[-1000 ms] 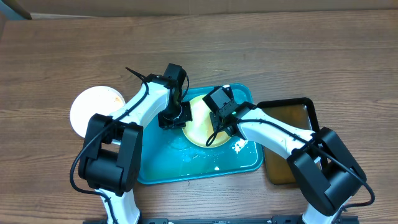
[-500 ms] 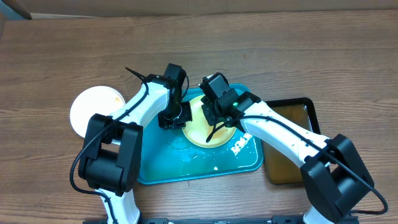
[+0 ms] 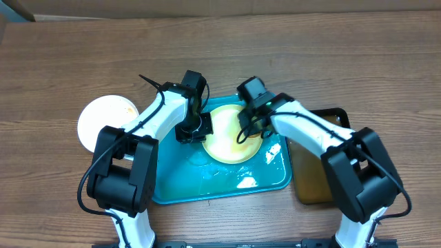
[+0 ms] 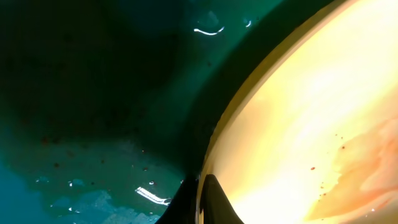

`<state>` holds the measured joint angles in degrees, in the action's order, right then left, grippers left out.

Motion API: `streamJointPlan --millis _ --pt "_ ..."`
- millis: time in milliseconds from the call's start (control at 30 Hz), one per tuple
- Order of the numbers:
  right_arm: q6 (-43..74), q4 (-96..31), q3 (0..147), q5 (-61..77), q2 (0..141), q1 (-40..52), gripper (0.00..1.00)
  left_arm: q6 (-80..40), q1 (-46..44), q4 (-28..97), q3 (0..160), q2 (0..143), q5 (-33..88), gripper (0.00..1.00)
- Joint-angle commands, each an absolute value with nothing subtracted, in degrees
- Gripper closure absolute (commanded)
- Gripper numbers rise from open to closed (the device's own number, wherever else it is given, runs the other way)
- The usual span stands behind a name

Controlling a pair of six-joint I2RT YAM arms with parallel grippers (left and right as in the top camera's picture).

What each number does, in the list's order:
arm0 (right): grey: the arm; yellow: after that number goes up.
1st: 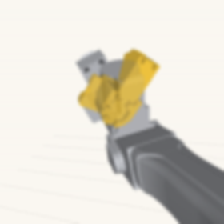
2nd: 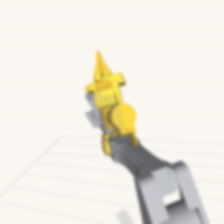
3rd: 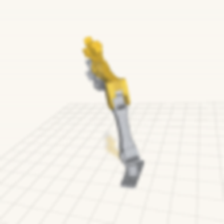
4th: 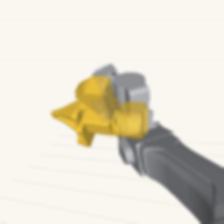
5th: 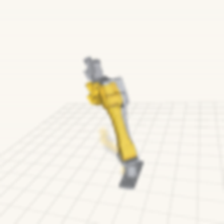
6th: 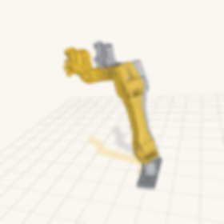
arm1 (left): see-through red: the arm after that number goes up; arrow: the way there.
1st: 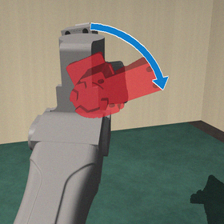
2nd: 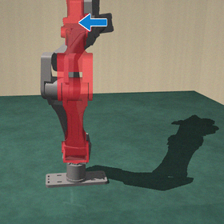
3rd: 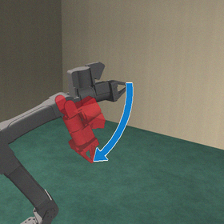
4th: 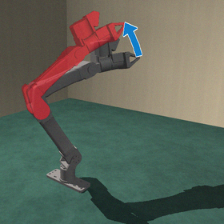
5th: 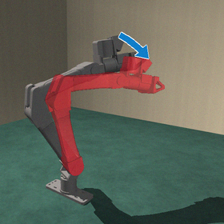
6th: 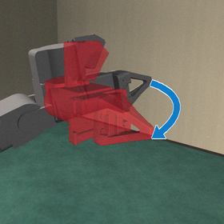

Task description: Clean dirty plates on tray and stack at the side

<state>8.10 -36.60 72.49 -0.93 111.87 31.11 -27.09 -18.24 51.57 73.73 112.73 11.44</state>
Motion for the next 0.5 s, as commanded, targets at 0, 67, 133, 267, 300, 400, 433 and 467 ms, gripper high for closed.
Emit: streamJointPlan --millis 0,67,133,267,300,400,433,467 --pt "5.52 -38.92 72.69 11.99 111.59 29.82 0.96 -27.22 -18.02 51.83 72.07 113.23 9.93 0.96" --pt "5.52 -41.01 72.69 16.97 111.59 30.17 0.96 -27.22 -18.02 51.83 72.07 113.23 9.93 0.96" --pt "5.54 -42.65 72.69 19.62 111.59 31.35 0.96 -27.22 -18.02 51.83 72.07 113.25 9.93 0.96" --pt "5.58 -43.35 72.69 18.92 111.59 35.88 0.96 -27.22 -18.02 51.81 72.07 113.25 9.93 0.96" --pt "5.8 -42.94 72.69 18.37 111.59 36.71 0.96 -27.22 -18.02 51.83 72.1 113.25 9.93 0.96" --pt "9.04 -40.95 72.71 11.75 111.57 39.03 0.96 -27.22 -18.02 51.83 72.07 113.25 9.96 0.96" --pt "11.14 -40.27 72.73 8.93 111.57 39.2 0.96 -27.22 -18.02 51.83 72.1 113.25 9.96 0.96" --pt "13.43 -39.51 72.73 5.91 111.57 39.2 0.96 -27.22 -18.02 51.83 72.07 113.23 9.96 0.96"
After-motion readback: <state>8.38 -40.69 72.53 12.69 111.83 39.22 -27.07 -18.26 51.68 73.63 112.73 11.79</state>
